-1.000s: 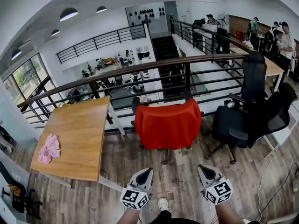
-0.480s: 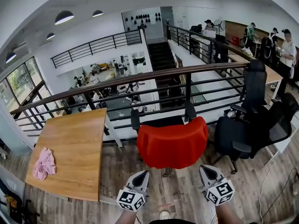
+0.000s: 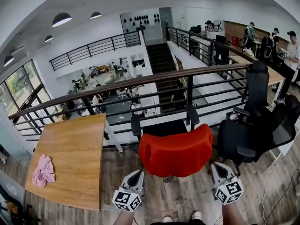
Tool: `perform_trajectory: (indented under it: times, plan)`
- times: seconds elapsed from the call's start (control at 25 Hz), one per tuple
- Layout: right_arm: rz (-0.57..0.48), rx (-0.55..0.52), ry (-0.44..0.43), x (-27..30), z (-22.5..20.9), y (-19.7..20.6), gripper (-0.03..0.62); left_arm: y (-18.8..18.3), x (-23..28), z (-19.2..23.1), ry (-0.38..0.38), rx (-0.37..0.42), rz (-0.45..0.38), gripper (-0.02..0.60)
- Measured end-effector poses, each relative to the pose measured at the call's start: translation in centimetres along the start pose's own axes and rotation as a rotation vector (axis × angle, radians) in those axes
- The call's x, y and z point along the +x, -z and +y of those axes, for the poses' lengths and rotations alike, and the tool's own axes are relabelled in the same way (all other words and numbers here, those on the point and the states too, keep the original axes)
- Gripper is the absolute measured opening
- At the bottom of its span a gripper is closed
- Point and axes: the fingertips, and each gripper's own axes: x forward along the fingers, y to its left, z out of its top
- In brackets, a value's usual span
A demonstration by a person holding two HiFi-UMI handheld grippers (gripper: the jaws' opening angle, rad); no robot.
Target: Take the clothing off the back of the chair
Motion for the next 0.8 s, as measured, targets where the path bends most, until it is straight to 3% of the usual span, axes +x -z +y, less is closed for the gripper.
perform_trajectory:
  times: [0.44,0.6,0.8]
  plan:
    - [0.024,-0.020,-0.040,5.5,-5.8,-0.6,0.006,-1.3,4.8,3.1,-0.124,0.045,-0.007,0.015]
    - [0.028,-0.029,-0.059,7.3,-8.0,-0.8,0.044,-2.0,6.1,4.5,-0.181,0.070,0.002,0.017]
    - [0.049,-0.029,-0.062,9.8,-10.4,-0.1,0.147,-1.3,7.7,6.0,-0.234,0.047,0.034,0.141]
